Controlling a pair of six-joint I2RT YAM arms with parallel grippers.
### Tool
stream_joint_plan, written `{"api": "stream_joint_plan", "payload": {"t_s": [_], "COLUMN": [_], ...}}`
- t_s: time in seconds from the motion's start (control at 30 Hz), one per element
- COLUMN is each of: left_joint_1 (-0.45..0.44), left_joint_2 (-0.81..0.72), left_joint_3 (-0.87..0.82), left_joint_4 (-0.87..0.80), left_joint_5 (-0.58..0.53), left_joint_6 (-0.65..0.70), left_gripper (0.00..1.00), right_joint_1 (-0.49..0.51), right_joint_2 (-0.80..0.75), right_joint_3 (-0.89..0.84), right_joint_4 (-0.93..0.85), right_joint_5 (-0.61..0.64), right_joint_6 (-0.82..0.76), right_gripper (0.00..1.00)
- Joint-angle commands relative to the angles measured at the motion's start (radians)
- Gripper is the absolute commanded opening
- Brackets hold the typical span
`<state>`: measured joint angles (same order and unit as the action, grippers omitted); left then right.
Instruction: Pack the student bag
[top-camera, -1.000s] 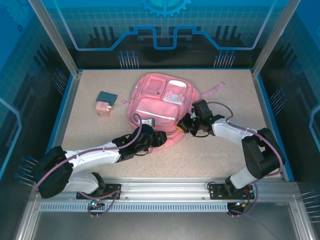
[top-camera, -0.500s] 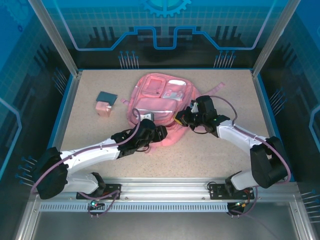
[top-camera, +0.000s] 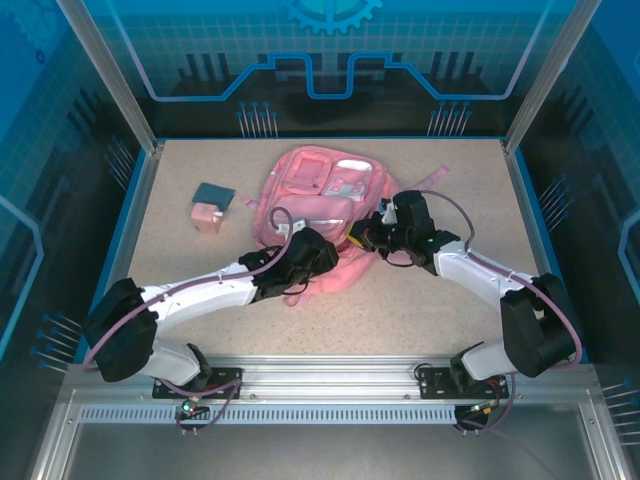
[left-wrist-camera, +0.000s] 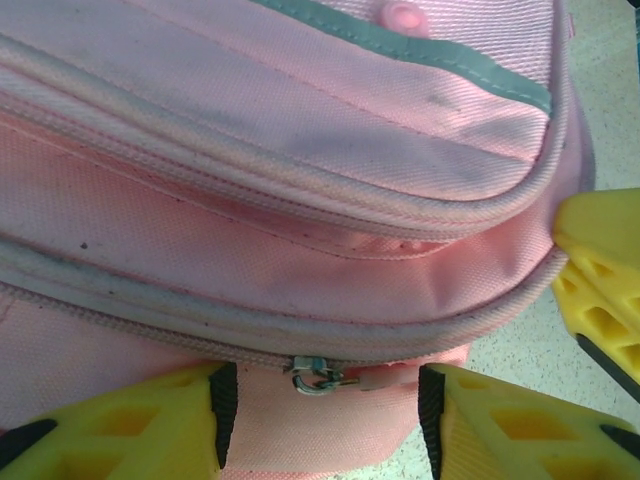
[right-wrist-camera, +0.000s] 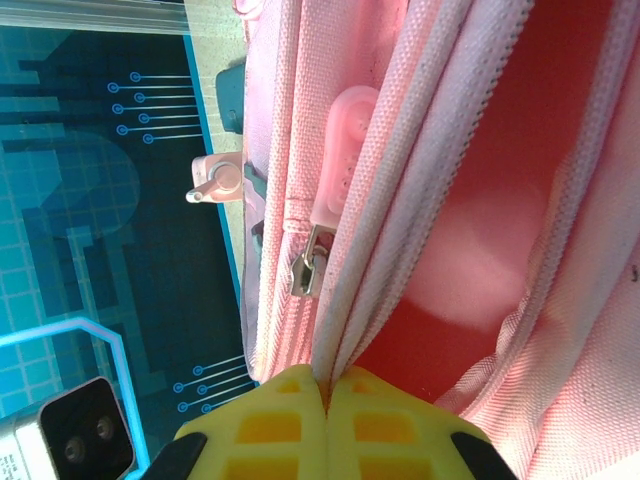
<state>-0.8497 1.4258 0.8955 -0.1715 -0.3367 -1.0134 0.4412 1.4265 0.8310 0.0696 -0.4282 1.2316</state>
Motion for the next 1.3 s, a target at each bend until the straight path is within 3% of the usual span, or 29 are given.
{"api": "stream_joint_plan", "payload": {"t_s": [0.0,0.17,0.63,0.77,0.87,1.0,1.27], "left_joint_1": [0.008,0.005,0.005,0.006,0.006,0.007,0.014], "left_joint_2": [0.034,0.088,0.008,0.018,0.025,0.055,0.066], "left_joint_3": [0.042,0.105,0.050,0.047,0.037,0.055,0.068], "left_joint_4": [-0.039,-0.167,-0.207,-0.157,-0.069,-0.049,-0.100], "left_joint_5": [0.002,-0.034,-0.072,-0.035,0.028,0.046,-0.012], "left_joint_6": [-0.024,-0.041,-0.037,-0.016,0.009,0.013,-0.005], "left_gripper": [0.57,0.59,0.24,0.27,0.39,0.41,0.17], "right_joint_1": [0.003,0.005,0.005,0.006,0.007,0.008,0.008], "right_joint_2": [-0.044,-0.047,-0.063,-0.062,-0.062,-0.060,-0.067], "right_joint_3": [0.000,-0.001,0.010,0.011,0.011,0.011,0.007], "right_joint_4": [0.085,0.082,-0.015,-0.016,-0.017,-0.016,-0.036], "right_joint_5": [-0.061,-0.059,0.014,0.014,0.015,0.016,0.033], "right_joint_6": [-0.004,-0.007,-0.054,-0.052,-0.052,-0.050,-0.056], "right_gripper": [0.00,0.00,0.00,0.00,0.00,0.00,0.00]}}
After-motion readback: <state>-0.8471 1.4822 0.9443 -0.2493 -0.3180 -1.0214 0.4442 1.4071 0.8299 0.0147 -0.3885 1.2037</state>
